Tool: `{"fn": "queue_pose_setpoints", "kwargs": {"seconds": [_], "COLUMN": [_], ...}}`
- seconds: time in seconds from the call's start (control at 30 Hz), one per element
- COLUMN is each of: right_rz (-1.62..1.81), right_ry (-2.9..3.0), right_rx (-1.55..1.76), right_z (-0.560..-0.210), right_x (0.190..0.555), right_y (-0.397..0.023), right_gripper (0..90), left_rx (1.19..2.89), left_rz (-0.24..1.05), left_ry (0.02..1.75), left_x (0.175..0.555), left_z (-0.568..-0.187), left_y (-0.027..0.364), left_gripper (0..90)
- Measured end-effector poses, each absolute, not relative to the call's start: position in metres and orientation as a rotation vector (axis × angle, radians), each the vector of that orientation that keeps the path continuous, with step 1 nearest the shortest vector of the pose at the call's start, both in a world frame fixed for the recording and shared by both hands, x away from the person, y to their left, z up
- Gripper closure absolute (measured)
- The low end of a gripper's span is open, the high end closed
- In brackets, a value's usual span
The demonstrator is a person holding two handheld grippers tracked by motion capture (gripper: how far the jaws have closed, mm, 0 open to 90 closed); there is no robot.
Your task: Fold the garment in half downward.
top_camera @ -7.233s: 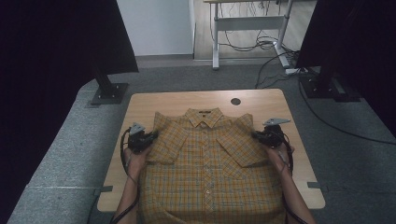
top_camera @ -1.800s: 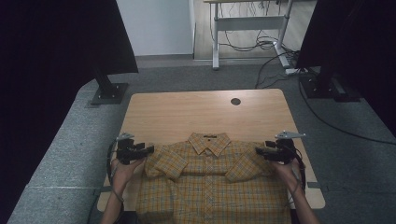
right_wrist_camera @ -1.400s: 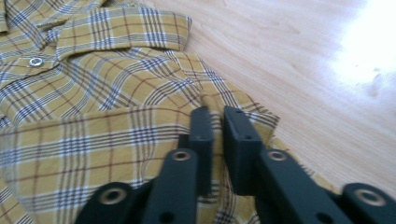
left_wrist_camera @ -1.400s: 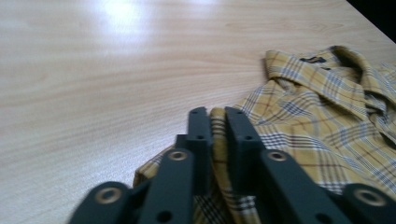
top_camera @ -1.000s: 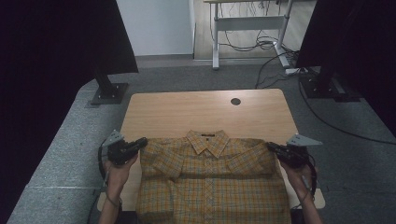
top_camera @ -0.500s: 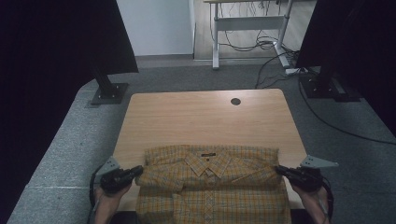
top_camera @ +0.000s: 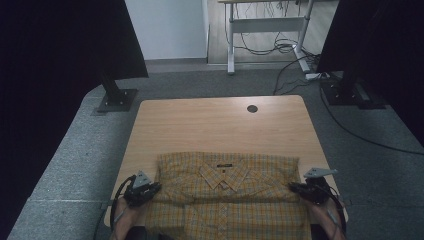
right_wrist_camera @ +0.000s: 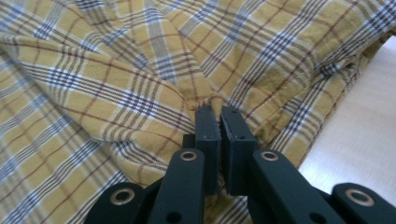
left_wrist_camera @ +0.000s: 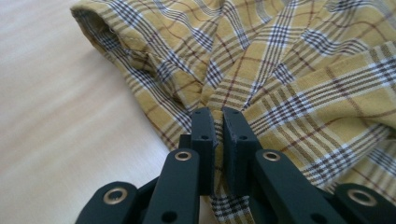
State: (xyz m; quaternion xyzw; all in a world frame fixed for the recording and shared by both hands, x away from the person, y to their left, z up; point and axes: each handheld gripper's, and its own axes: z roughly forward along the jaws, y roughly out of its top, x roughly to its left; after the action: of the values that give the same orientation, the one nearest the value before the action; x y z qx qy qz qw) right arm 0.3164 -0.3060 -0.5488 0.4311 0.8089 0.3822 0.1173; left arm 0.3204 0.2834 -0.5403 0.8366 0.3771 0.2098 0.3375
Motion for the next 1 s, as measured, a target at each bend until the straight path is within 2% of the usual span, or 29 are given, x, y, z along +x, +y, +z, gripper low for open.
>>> {"fn": "queue_pose_setpoints", "kwargs": {"seconds": [0.37, 0.6, 0.8, 1.0], "right_rz": [1.085, 1.094, 1.114, 1.155], "right_ry": [2.289, 2.257, 2.214, 2.112], "right_rx": [1.298, 1.304, 1.275, 1.189], "right_z": [-0.549, -0.55, -0.543, -0.517], "right_x": [0.386, 0.414, 0.408, 0.386], "right_y": [-0.3, -0.297, -0.298, -0.298], "right_gripper": [86.0, 85.9, 86.5, 86.9], "left_rx": [2.162, 2.098, 2.042, 1.92], "left_rz": [0.645, 0.635, 0.716, 0.786], "left_ry": [1.053, 1.122, 1.084, 1.025], "left_x": [0.383, 0.414, 0.402, 0.384], "left_z": [-0.54, -0.541, -0.536, -0.505], "left_y": [0.277, 0.281, 0.282, 0.287], "left_gripper": [84.1, 84.0, 84.5, 84.7]}}
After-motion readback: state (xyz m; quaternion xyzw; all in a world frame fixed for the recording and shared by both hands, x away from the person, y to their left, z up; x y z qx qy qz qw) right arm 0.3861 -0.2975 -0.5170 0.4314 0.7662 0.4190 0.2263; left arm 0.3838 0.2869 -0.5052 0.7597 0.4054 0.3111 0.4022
